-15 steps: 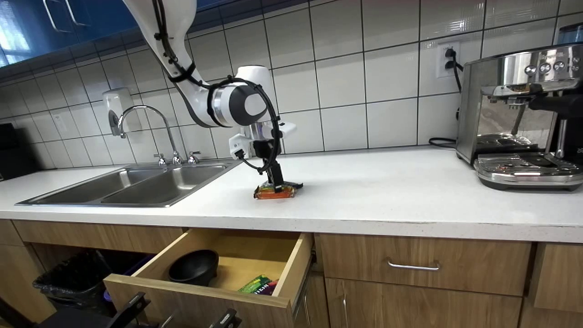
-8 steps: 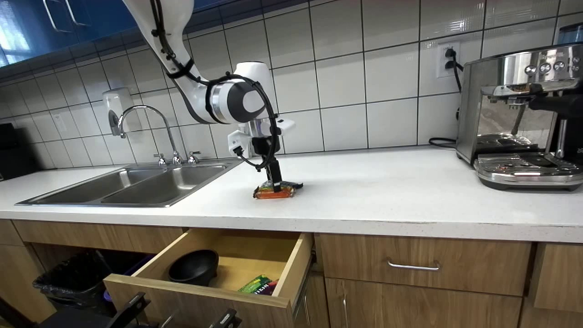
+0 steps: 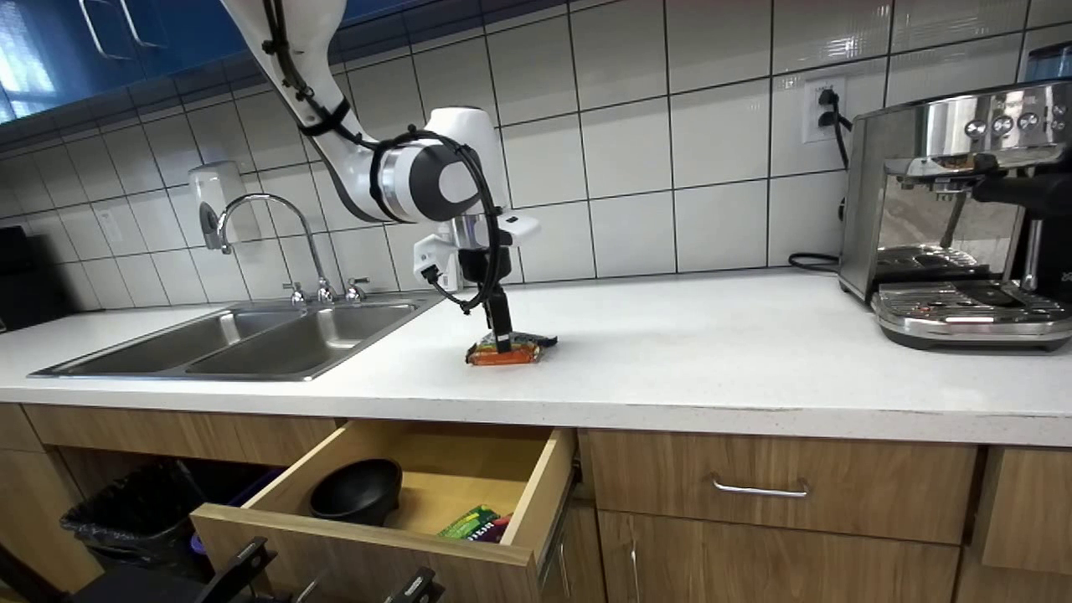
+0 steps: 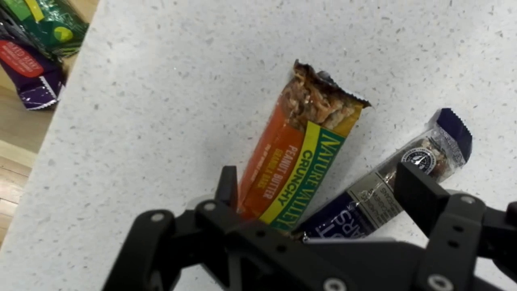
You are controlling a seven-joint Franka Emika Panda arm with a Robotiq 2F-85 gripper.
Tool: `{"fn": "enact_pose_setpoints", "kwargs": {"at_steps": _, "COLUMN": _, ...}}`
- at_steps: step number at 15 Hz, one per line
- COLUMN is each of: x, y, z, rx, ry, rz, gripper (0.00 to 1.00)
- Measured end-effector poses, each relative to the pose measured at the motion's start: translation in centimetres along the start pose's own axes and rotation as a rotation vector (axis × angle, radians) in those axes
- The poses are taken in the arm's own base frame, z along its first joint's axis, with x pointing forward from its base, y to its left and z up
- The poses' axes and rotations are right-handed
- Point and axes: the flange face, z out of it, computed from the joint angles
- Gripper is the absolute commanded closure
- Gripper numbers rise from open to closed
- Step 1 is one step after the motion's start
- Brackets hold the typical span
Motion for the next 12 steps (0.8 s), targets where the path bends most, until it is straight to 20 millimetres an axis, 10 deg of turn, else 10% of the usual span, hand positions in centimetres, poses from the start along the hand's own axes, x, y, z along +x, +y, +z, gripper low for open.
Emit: {"fn": "enact_pose_setpoints", "kwargs": {"at_steps": 12, "x": -0.4, "y": 1.6, "z": 0.1, "rx": -0.016, "ry": -0.014, "rz": 0.015, "gripper": 0.00}}
